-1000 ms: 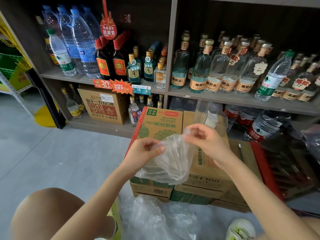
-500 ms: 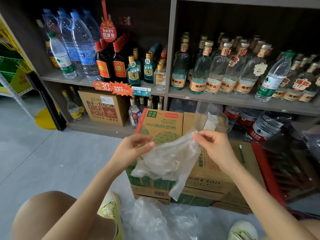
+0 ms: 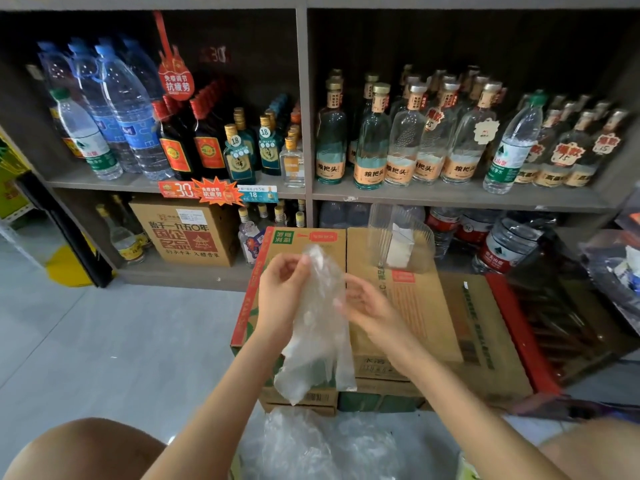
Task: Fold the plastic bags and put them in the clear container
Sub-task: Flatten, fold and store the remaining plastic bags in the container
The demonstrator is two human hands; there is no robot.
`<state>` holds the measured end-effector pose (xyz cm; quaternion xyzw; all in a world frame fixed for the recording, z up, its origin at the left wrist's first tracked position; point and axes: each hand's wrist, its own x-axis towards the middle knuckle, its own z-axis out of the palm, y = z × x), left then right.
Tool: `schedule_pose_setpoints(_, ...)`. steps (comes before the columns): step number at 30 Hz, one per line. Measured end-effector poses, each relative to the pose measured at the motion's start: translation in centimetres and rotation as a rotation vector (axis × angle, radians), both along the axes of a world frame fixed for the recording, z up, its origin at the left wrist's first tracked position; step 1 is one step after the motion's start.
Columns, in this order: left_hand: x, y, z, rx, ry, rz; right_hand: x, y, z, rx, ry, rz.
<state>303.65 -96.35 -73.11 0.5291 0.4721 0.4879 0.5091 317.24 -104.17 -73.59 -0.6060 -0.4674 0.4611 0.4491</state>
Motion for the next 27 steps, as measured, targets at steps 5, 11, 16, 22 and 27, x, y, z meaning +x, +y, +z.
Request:
schedule_pose_setpoints(5, -1.3, 0.8, 0.5, -0.142, -0.207, 0.082, -1.0, -0.8, -3.2, -0.098, -0.077, 0.036)
schedule_pose_setpoints(11, -4.0, 1.7, 0.2, -0.241, -0.323, 0.106, -1.3, -0.4, -4.6, -0.115, -0.124, 0.036)
schedule_pose_setpoints(16, -6.1, 2.4, -1.1, -0.246, -0.265, 0.163, 0.7, 0.2, -3.5, -0.115, -0.149, -0.02)
schedule_pose_setpoints(22, -6.5, 2.5, -2.1, 0.026, 0.11, 0.262, 2.7, -0.4, -3.1, -0.055, -0.247, -0.017)
schedule_pose_setpoints(27, -6.2, 2.9, -3.0, 0.242, 0.383, 0.233, 5.9, 0.9, -1.9, 0.11, -0.352, -0.252)
